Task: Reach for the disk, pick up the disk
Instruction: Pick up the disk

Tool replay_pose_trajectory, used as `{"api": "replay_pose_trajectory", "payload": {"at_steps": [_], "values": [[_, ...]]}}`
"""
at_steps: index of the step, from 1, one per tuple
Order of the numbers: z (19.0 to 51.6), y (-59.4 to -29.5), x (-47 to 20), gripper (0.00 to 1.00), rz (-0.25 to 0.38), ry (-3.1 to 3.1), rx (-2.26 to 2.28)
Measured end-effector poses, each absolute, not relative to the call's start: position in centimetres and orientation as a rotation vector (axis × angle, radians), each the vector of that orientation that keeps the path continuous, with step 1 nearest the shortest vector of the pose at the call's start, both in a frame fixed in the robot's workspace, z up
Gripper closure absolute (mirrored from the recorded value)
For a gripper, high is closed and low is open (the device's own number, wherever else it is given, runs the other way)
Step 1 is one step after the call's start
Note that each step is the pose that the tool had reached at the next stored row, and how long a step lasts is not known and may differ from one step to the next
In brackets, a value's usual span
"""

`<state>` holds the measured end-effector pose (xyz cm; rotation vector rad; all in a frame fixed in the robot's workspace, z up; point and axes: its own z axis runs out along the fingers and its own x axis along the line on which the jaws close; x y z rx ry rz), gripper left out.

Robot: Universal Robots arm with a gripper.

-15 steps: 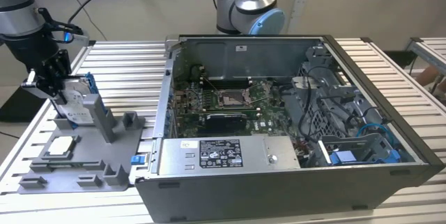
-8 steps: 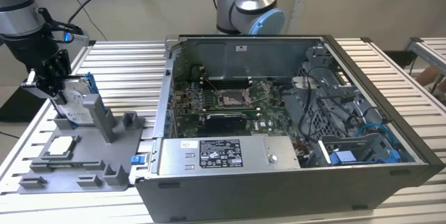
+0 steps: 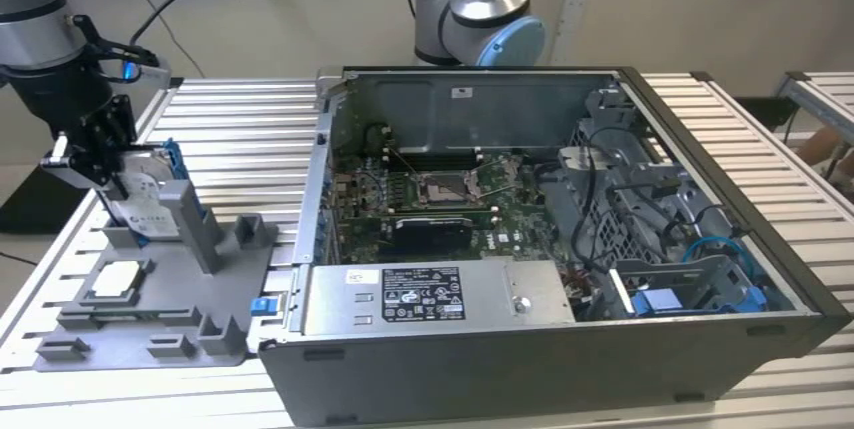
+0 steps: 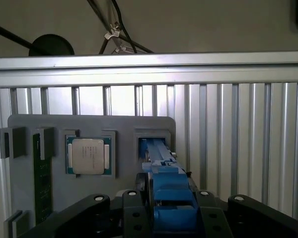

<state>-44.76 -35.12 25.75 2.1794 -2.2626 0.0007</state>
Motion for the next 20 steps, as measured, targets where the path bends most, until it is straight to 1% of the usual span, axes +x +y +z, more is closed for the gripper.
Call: {"api": "replay_pose_trajectory", "payload": {"at_steps": [14,20], "values": [[25.86,-35.11,-44.76,1.0,0.001,-2.264,2.18],[26.6,-35.12,-44.76,1.0,0.001,-2.263,2.18]]}}
